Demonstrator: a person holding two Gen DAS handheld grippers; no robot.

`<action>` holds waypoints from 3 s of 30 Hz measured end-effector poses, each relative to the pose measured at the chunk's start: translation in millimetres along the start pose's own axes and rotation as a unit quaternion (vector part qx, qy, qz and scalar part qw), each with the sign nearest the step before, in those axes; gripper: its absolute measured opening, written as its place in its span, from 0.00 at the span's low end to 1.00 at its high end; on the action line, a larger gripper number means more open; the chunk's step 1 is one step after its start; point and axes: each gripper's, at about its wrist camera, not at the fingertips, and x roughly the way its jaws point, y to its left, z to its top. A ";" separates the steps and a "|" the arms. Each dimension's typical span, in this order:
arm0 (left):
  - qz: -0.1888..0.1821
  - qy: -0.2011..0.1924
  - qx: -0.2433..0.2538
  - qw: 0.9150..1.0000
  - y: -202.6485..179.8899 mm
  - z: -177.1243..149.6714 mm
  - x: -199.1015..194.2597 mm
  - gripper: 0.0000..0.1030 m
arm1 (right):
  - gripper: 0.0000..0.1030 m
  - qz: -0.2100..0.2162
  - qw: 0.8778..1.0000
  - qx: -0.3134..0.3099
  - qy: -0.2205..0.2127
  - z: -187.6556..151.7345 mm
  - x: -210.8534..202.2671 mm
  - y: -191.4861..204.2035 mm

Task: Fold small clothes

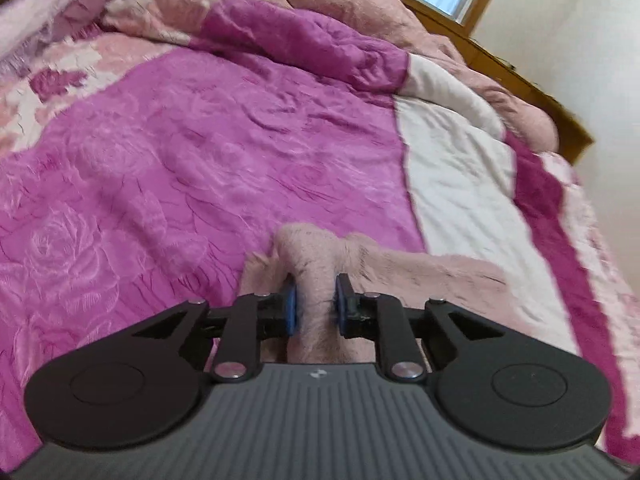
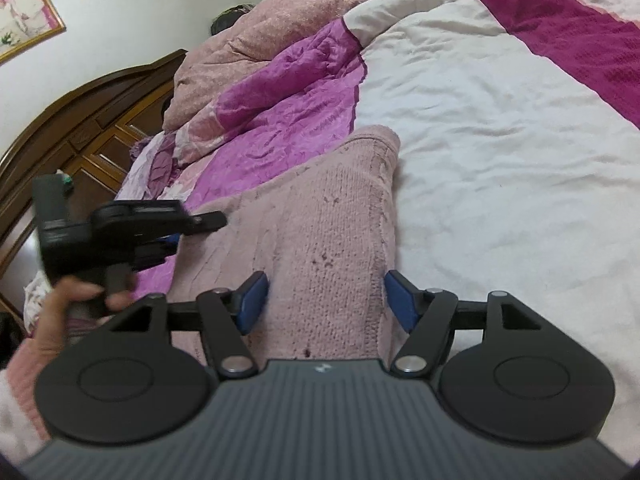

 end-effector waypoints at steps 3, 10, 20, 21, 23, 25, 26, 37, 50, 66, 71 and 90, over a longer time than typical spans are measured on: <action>-0.023 0.010 0.005 1.000 -2.5 -1.7 -25.4 0.19 | 0.66 -0.004 1.000 0.001 -0.001 -1.4 -1.4 1.0; -0.015 0.060 0.055 0.997 -19.0 -33.9 -62.0 0.20 | 0.66 -0.012 1.000 0.001 0.001 -5.4 -11.1 2.8; -0.047 0.102 0.084 0.990 -28.7 -76.2 -71.2 0.35 | 0.66 -0.027 1.000 0.001 0.002 -11.8 -20.0 4.1; -0.041 0.097 0.089 0.991 -29.9 -78.6 -72.0 0.17 | 0.66 -0.029 1.000 0.001 0.004 -12.1 -19.9 4.3; -0.023 0.078 0.105 0.991 -34.0 -78.8 -79.2 0.12 | 0.66 -0.026 1.000 0.013 0.010 -11.9 -19.2 5.6; 0.000 0.050 0.132 0.990 -38.1 -73.9 -92.0 0.12 | 0.66 -0.009 1.000 0.022 0.017 -12.7 -19.7 10.1; 0.003 0.049 0.133 0.990 -36.2 -69.6 -95.8 0.12 | 0.66 -0.005 1.000 0.011 0.015 -14.3 -20.0 16.2; 0.042 0.087 0.133 0.987 -20.7 -70.9 -85.8 0.18 | 0.68 -0.027 0.993 -0.114 0.034 -29.5 -13.1 43.9; 0.064 0.110 0.127 0.984 -22.6 -81.4 -86.7 0.61 | 0.68 -0.018 0.997 -0.050 0.048 -22.6 -13.4 26.2; 0.018 0.053 0.072 0.996 -34.5 -47.2 -121.2 0.78 | 0.82 0.015 1.000 0.005 0.027 15.7 -25.8 -0.4; 0.030 0.055 0.046 0.997 -33.1 -39.1 -88.5 0.81 | 0.82 0.011 0.998 0.022 0.055 20.5 -7.6 -6.2; 0.005 0.104 -0.012 0.994 3.8 -54.7 -30.4 0.84 | 0.86 0.051 0.993 0.052 0.093 9.0 34.9 -18.5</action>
